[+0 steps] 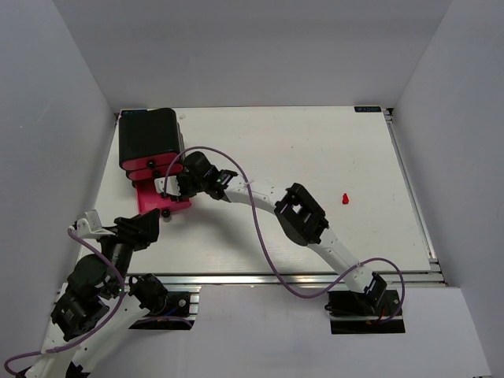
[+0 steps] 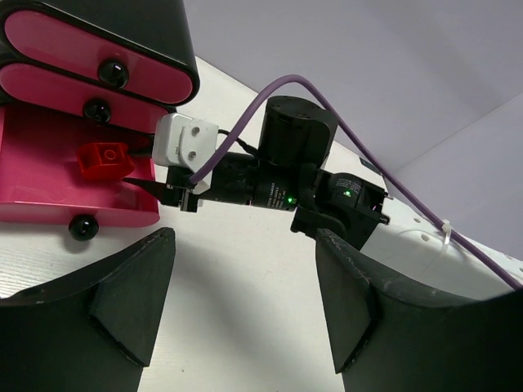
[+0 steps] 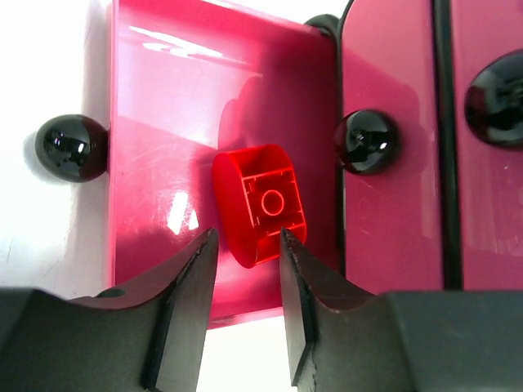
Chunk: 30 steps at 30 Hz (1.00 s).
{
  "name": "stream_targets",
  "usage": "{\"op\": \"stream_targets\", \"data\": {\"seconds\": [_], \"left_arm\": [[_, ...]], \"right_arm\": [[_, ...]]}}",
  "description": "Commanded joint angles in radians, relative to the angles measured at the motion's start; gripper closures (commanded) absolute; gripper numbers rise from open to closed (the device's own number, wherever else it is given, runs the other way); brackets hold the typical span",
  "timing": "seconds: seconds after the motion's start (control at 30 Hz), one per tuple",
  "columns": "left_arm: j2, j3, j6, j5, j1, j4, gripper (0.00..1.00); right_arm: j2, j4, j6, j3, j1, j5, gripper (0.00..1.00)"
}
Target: Sort the legos into containers by color
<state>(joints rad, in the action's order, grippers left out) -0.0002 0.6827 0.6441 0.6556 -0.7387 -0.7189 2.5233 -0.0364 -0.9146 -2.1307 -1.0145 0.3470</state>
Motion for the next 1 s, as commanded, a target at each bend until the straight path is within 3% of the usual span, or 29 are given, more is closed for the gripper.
{"op": "stream_targets", "data": {"seconds": [0.0, 0.97], "left_arm": [[-0.098, 0.008, -0.001, 0.007, 0.004, -0.007, 0.21], [-0.098, 0.012, 0.0, 0.012, 0.004, -0.011, 0.2]], "right_arm": [[-0.004, 0.018, 0.017, -0.021, 0.007, -0.008, 0.58], [0.063, 0.064, 0.017, -0.054, 0.013, -0.043, 0.64]]}}
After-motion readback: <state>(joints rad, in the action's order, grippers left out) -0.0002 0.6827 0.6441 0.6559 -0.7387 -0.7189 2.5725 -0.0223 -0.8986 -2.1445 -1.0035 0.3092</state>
